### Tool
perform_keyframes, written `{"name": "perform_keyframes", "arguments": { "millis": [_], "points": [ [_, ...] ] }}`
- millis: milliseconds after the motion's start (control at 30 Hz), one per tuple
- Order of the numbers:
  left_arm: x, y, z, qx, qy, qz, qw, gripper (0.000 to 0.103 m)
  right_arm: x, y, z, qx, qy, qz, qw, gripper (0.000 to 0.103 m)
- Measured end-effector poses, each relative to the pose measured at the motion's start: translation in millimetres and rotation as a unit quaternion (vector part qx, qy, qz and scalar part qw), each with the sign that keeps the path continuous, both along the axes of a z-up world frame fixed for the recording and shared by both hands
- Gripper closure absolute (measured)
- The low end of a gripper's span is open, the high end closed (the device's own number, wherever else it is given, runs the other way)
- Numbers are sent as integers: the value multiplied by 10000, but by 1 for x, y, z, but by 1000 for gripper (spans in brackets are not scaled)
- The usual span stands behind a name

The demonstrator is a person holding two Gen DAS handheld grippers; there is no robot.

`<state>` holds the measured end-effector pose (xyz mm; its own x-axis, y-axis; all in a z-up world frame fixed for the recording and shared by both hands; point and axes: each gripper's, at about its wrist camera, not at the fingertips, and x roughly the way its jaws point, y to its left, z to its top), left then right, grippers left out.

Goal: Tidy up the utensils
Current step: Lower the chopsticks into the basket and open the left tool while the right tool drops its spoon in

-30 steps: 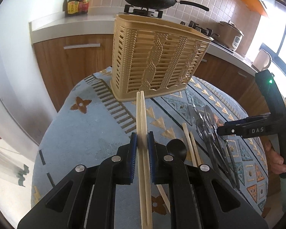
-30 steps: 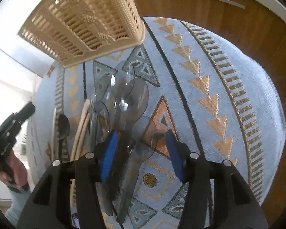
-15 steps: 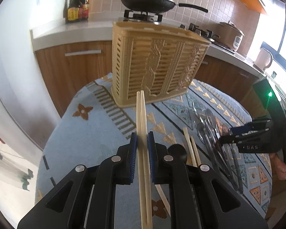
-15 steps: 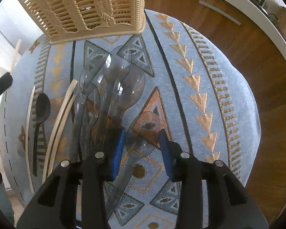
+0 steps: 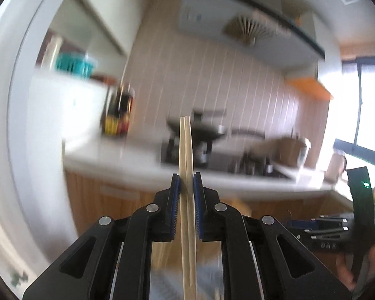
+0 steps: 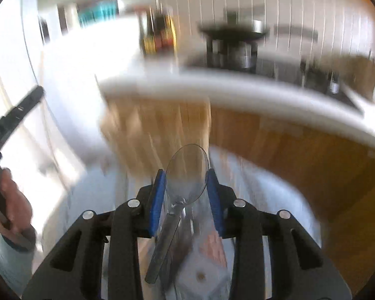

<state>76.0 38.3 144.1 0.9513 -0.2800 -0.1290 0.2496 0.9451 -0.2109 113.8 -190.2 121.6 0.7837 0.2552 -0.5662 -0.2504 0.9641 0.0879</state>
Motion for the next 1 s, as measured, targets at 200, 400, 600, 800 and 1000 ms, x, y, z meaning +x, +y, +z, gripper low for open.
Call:
{"name": "perform_keyframes", "arguments": {
  "millis": [200,400,600,800,1000],
  "points": [
    [50,-22,18,-247,-515,361,9977,94,43,-2,46,447,-970,-508,9930,72],
    [82,-26,-1,-133,-515,643,9965,94,87,-1,41,127,-1539,-1146,9813,72],
    [101,-22,-31,-75,-339,803,9962,94,100,-7,8,8,-1560,-1420,9775,72],
    [107,-21,-53,-69,-132,769,9969,93,102,-3,-22,-123,-1546,-1379,9782,72],
    [108,-19,-68,-82,36,672,9977,88,91,13,-38,-475,-1570,-1191,9792,71]
  ]
}}
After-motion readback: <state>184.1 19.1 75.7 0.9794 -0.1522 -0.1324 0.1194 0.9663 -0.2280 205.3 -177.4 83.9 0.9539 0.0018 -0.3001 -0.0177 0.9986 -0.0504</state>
